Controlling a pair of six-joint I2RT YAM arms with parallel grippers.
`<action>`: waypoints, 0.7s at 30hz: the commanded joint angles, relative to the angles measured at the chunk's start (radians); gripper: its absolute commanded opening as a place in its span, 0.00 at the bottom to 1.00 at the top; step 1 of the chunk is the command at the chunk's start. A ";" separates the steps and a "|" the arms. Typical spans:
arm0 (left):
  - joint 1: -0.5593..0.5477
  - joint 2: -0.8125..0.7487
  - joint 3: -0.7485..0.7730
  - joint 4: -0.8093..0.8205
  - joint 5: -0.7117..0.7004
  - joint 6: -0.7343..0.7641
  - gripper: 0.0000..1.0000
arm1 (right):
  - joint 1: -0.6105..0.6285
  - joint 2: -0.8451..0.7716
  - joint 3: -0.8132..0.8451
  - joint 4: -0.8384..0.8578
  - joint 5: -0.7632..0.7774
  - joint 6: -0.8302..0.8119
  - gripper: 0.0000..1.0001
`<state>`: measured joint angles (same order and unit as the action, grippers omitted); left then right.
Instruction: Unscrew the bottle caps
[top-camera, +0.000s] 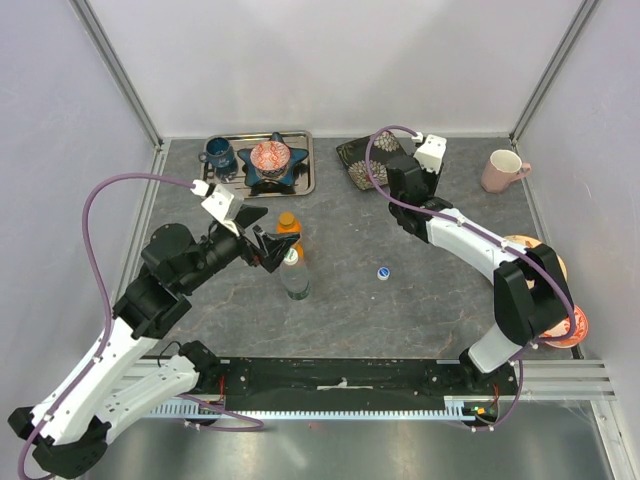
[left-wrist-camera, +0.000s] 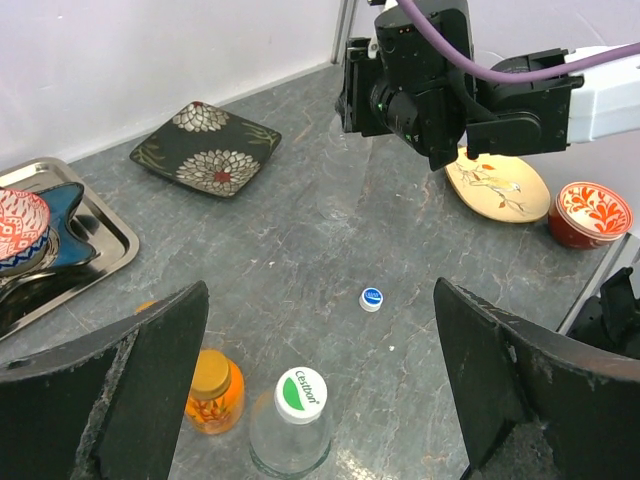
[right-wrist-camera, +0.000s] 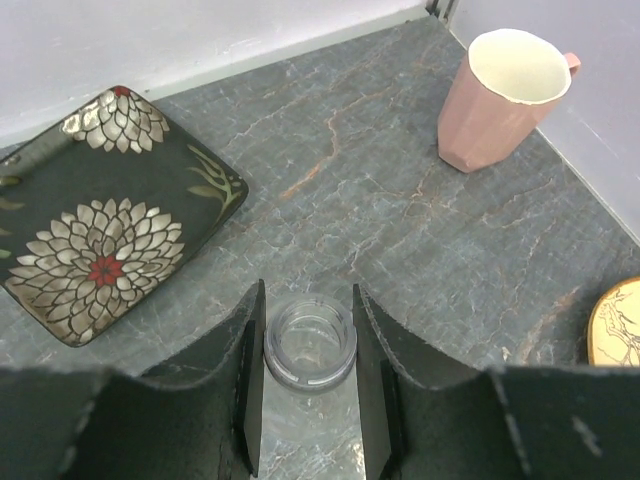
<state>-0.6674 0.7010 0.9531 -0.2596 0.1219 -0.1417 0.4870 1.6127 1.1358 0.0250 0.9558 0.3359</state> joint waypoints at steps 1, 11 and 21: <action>0.002 0.009 -0.001 0.031 -0.011 -0.009 1.00 | -0.002 -0.002 -0.013 0.030 -0.022 0.025 0.06; 0.002 0.029 0.001 0.042 0.004 -0.013 1.00 | -0.004 -0.013 -0.004 -0.071 -0.077 0.057 0.48; 0.000 0.028 0.001 0.037 0.007 -0.013 0.99 | -0.007 -0.043 0.028 -0.122 -0.101 0.074 0.67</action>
<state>-0.6674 0.7315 0.9524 -0.2588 0.1242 -0.1417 0.4858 1.6100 1.1355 -0.0608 0.8726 0.3923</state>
